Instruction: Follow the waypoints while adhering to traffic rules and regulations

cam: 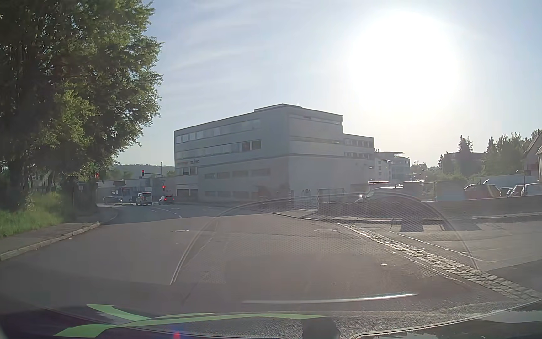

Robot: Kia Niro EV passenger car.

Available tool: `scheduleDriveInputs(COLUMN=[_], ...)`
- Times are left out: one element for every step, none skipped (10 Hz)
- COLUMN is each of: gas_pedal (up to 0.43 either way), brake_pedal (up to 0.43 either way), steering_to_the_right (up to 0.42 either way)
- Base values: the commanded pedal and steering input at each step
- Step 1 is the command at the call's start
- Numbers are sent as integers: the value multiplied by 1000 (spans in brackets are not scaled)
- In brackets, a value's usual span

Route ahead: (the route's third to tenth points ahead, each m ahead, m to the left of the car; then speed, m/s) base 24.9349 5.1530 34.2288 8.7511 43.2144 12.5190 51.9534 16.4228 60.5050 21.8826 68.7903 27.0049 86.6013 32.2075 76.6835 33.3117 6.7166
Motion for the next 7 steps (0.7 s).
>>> scheduleDriveInputs(gas_pedal=[0, 0, 0, 0, 0, 0, 0], brake_pedal=[0, 0, 0, 0, 0, 0, 0], steering_to_the_right=[-43, -45, -49, -53, -53, -53, -53])
